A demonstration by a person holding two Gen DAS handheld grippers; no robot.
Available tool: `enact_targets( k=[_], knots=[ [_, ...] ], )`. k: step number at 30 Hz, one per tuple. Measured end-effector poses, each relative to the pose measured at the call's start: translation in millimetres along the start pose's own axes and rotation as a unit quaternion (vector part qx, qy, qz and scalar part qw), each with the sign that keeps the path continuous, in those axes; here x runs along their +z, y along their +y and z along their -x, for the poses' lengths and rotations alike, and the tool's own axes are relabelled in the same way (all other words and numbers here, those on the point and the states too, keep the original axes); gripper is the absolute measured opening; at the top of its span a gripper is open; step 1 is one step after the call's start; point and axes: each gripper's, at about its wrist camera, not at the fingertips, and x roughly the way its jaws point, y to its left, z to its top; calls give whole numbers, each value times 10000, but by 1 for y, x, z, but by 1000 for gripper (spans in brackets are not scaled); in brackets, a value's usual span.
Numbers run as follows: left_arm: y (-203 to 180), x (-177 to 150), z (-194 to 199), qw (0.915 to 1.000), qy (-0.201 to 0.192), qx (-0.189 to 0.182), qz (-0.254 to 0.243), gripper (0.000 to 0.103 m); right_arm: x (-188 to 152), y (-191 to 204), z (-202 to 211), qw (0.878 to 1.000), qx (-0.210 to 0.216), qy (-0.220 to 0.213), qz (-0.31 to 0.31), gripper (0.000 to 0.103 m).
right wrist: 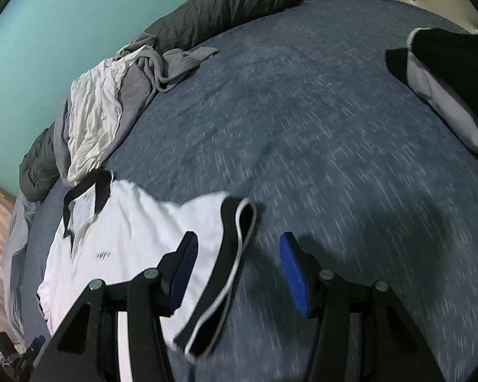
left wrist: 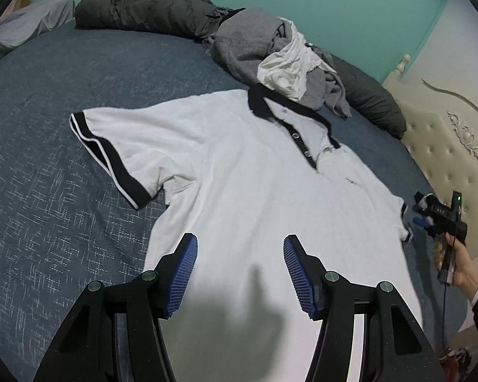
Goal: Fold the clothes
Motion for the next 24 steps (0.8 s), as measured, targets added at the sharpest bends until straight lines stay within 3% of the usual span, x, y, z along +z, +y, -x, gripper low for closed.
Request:
enact_targets(
  k=[7,8,10,14,18,24],
  knots=[
    [11,-3,-15,10000,-38,56,-14,61,10,0,-27,9998,95,-42,167,52],
    [11,-3,-16,10000,-45,53,-56,61,10,0,-29,9997,147,-55,181,47],
    [11,-3,-17,10000,-33,35,-84,61,10,0,-32,9996,133,-66,230,25],
    [13,-4,-19,10000,6,12,-64,61,12,4,-29,9990,-15,-240,376,5],
    [16,-5,-20,10000,27,50,-36,61,21,-1,-14,9978,-103,-606,237,4],
    [17,-6,-20,10000,55,32,-60,61,38,-12,-17,9980,-248,-587,-38,4]
  ],
)
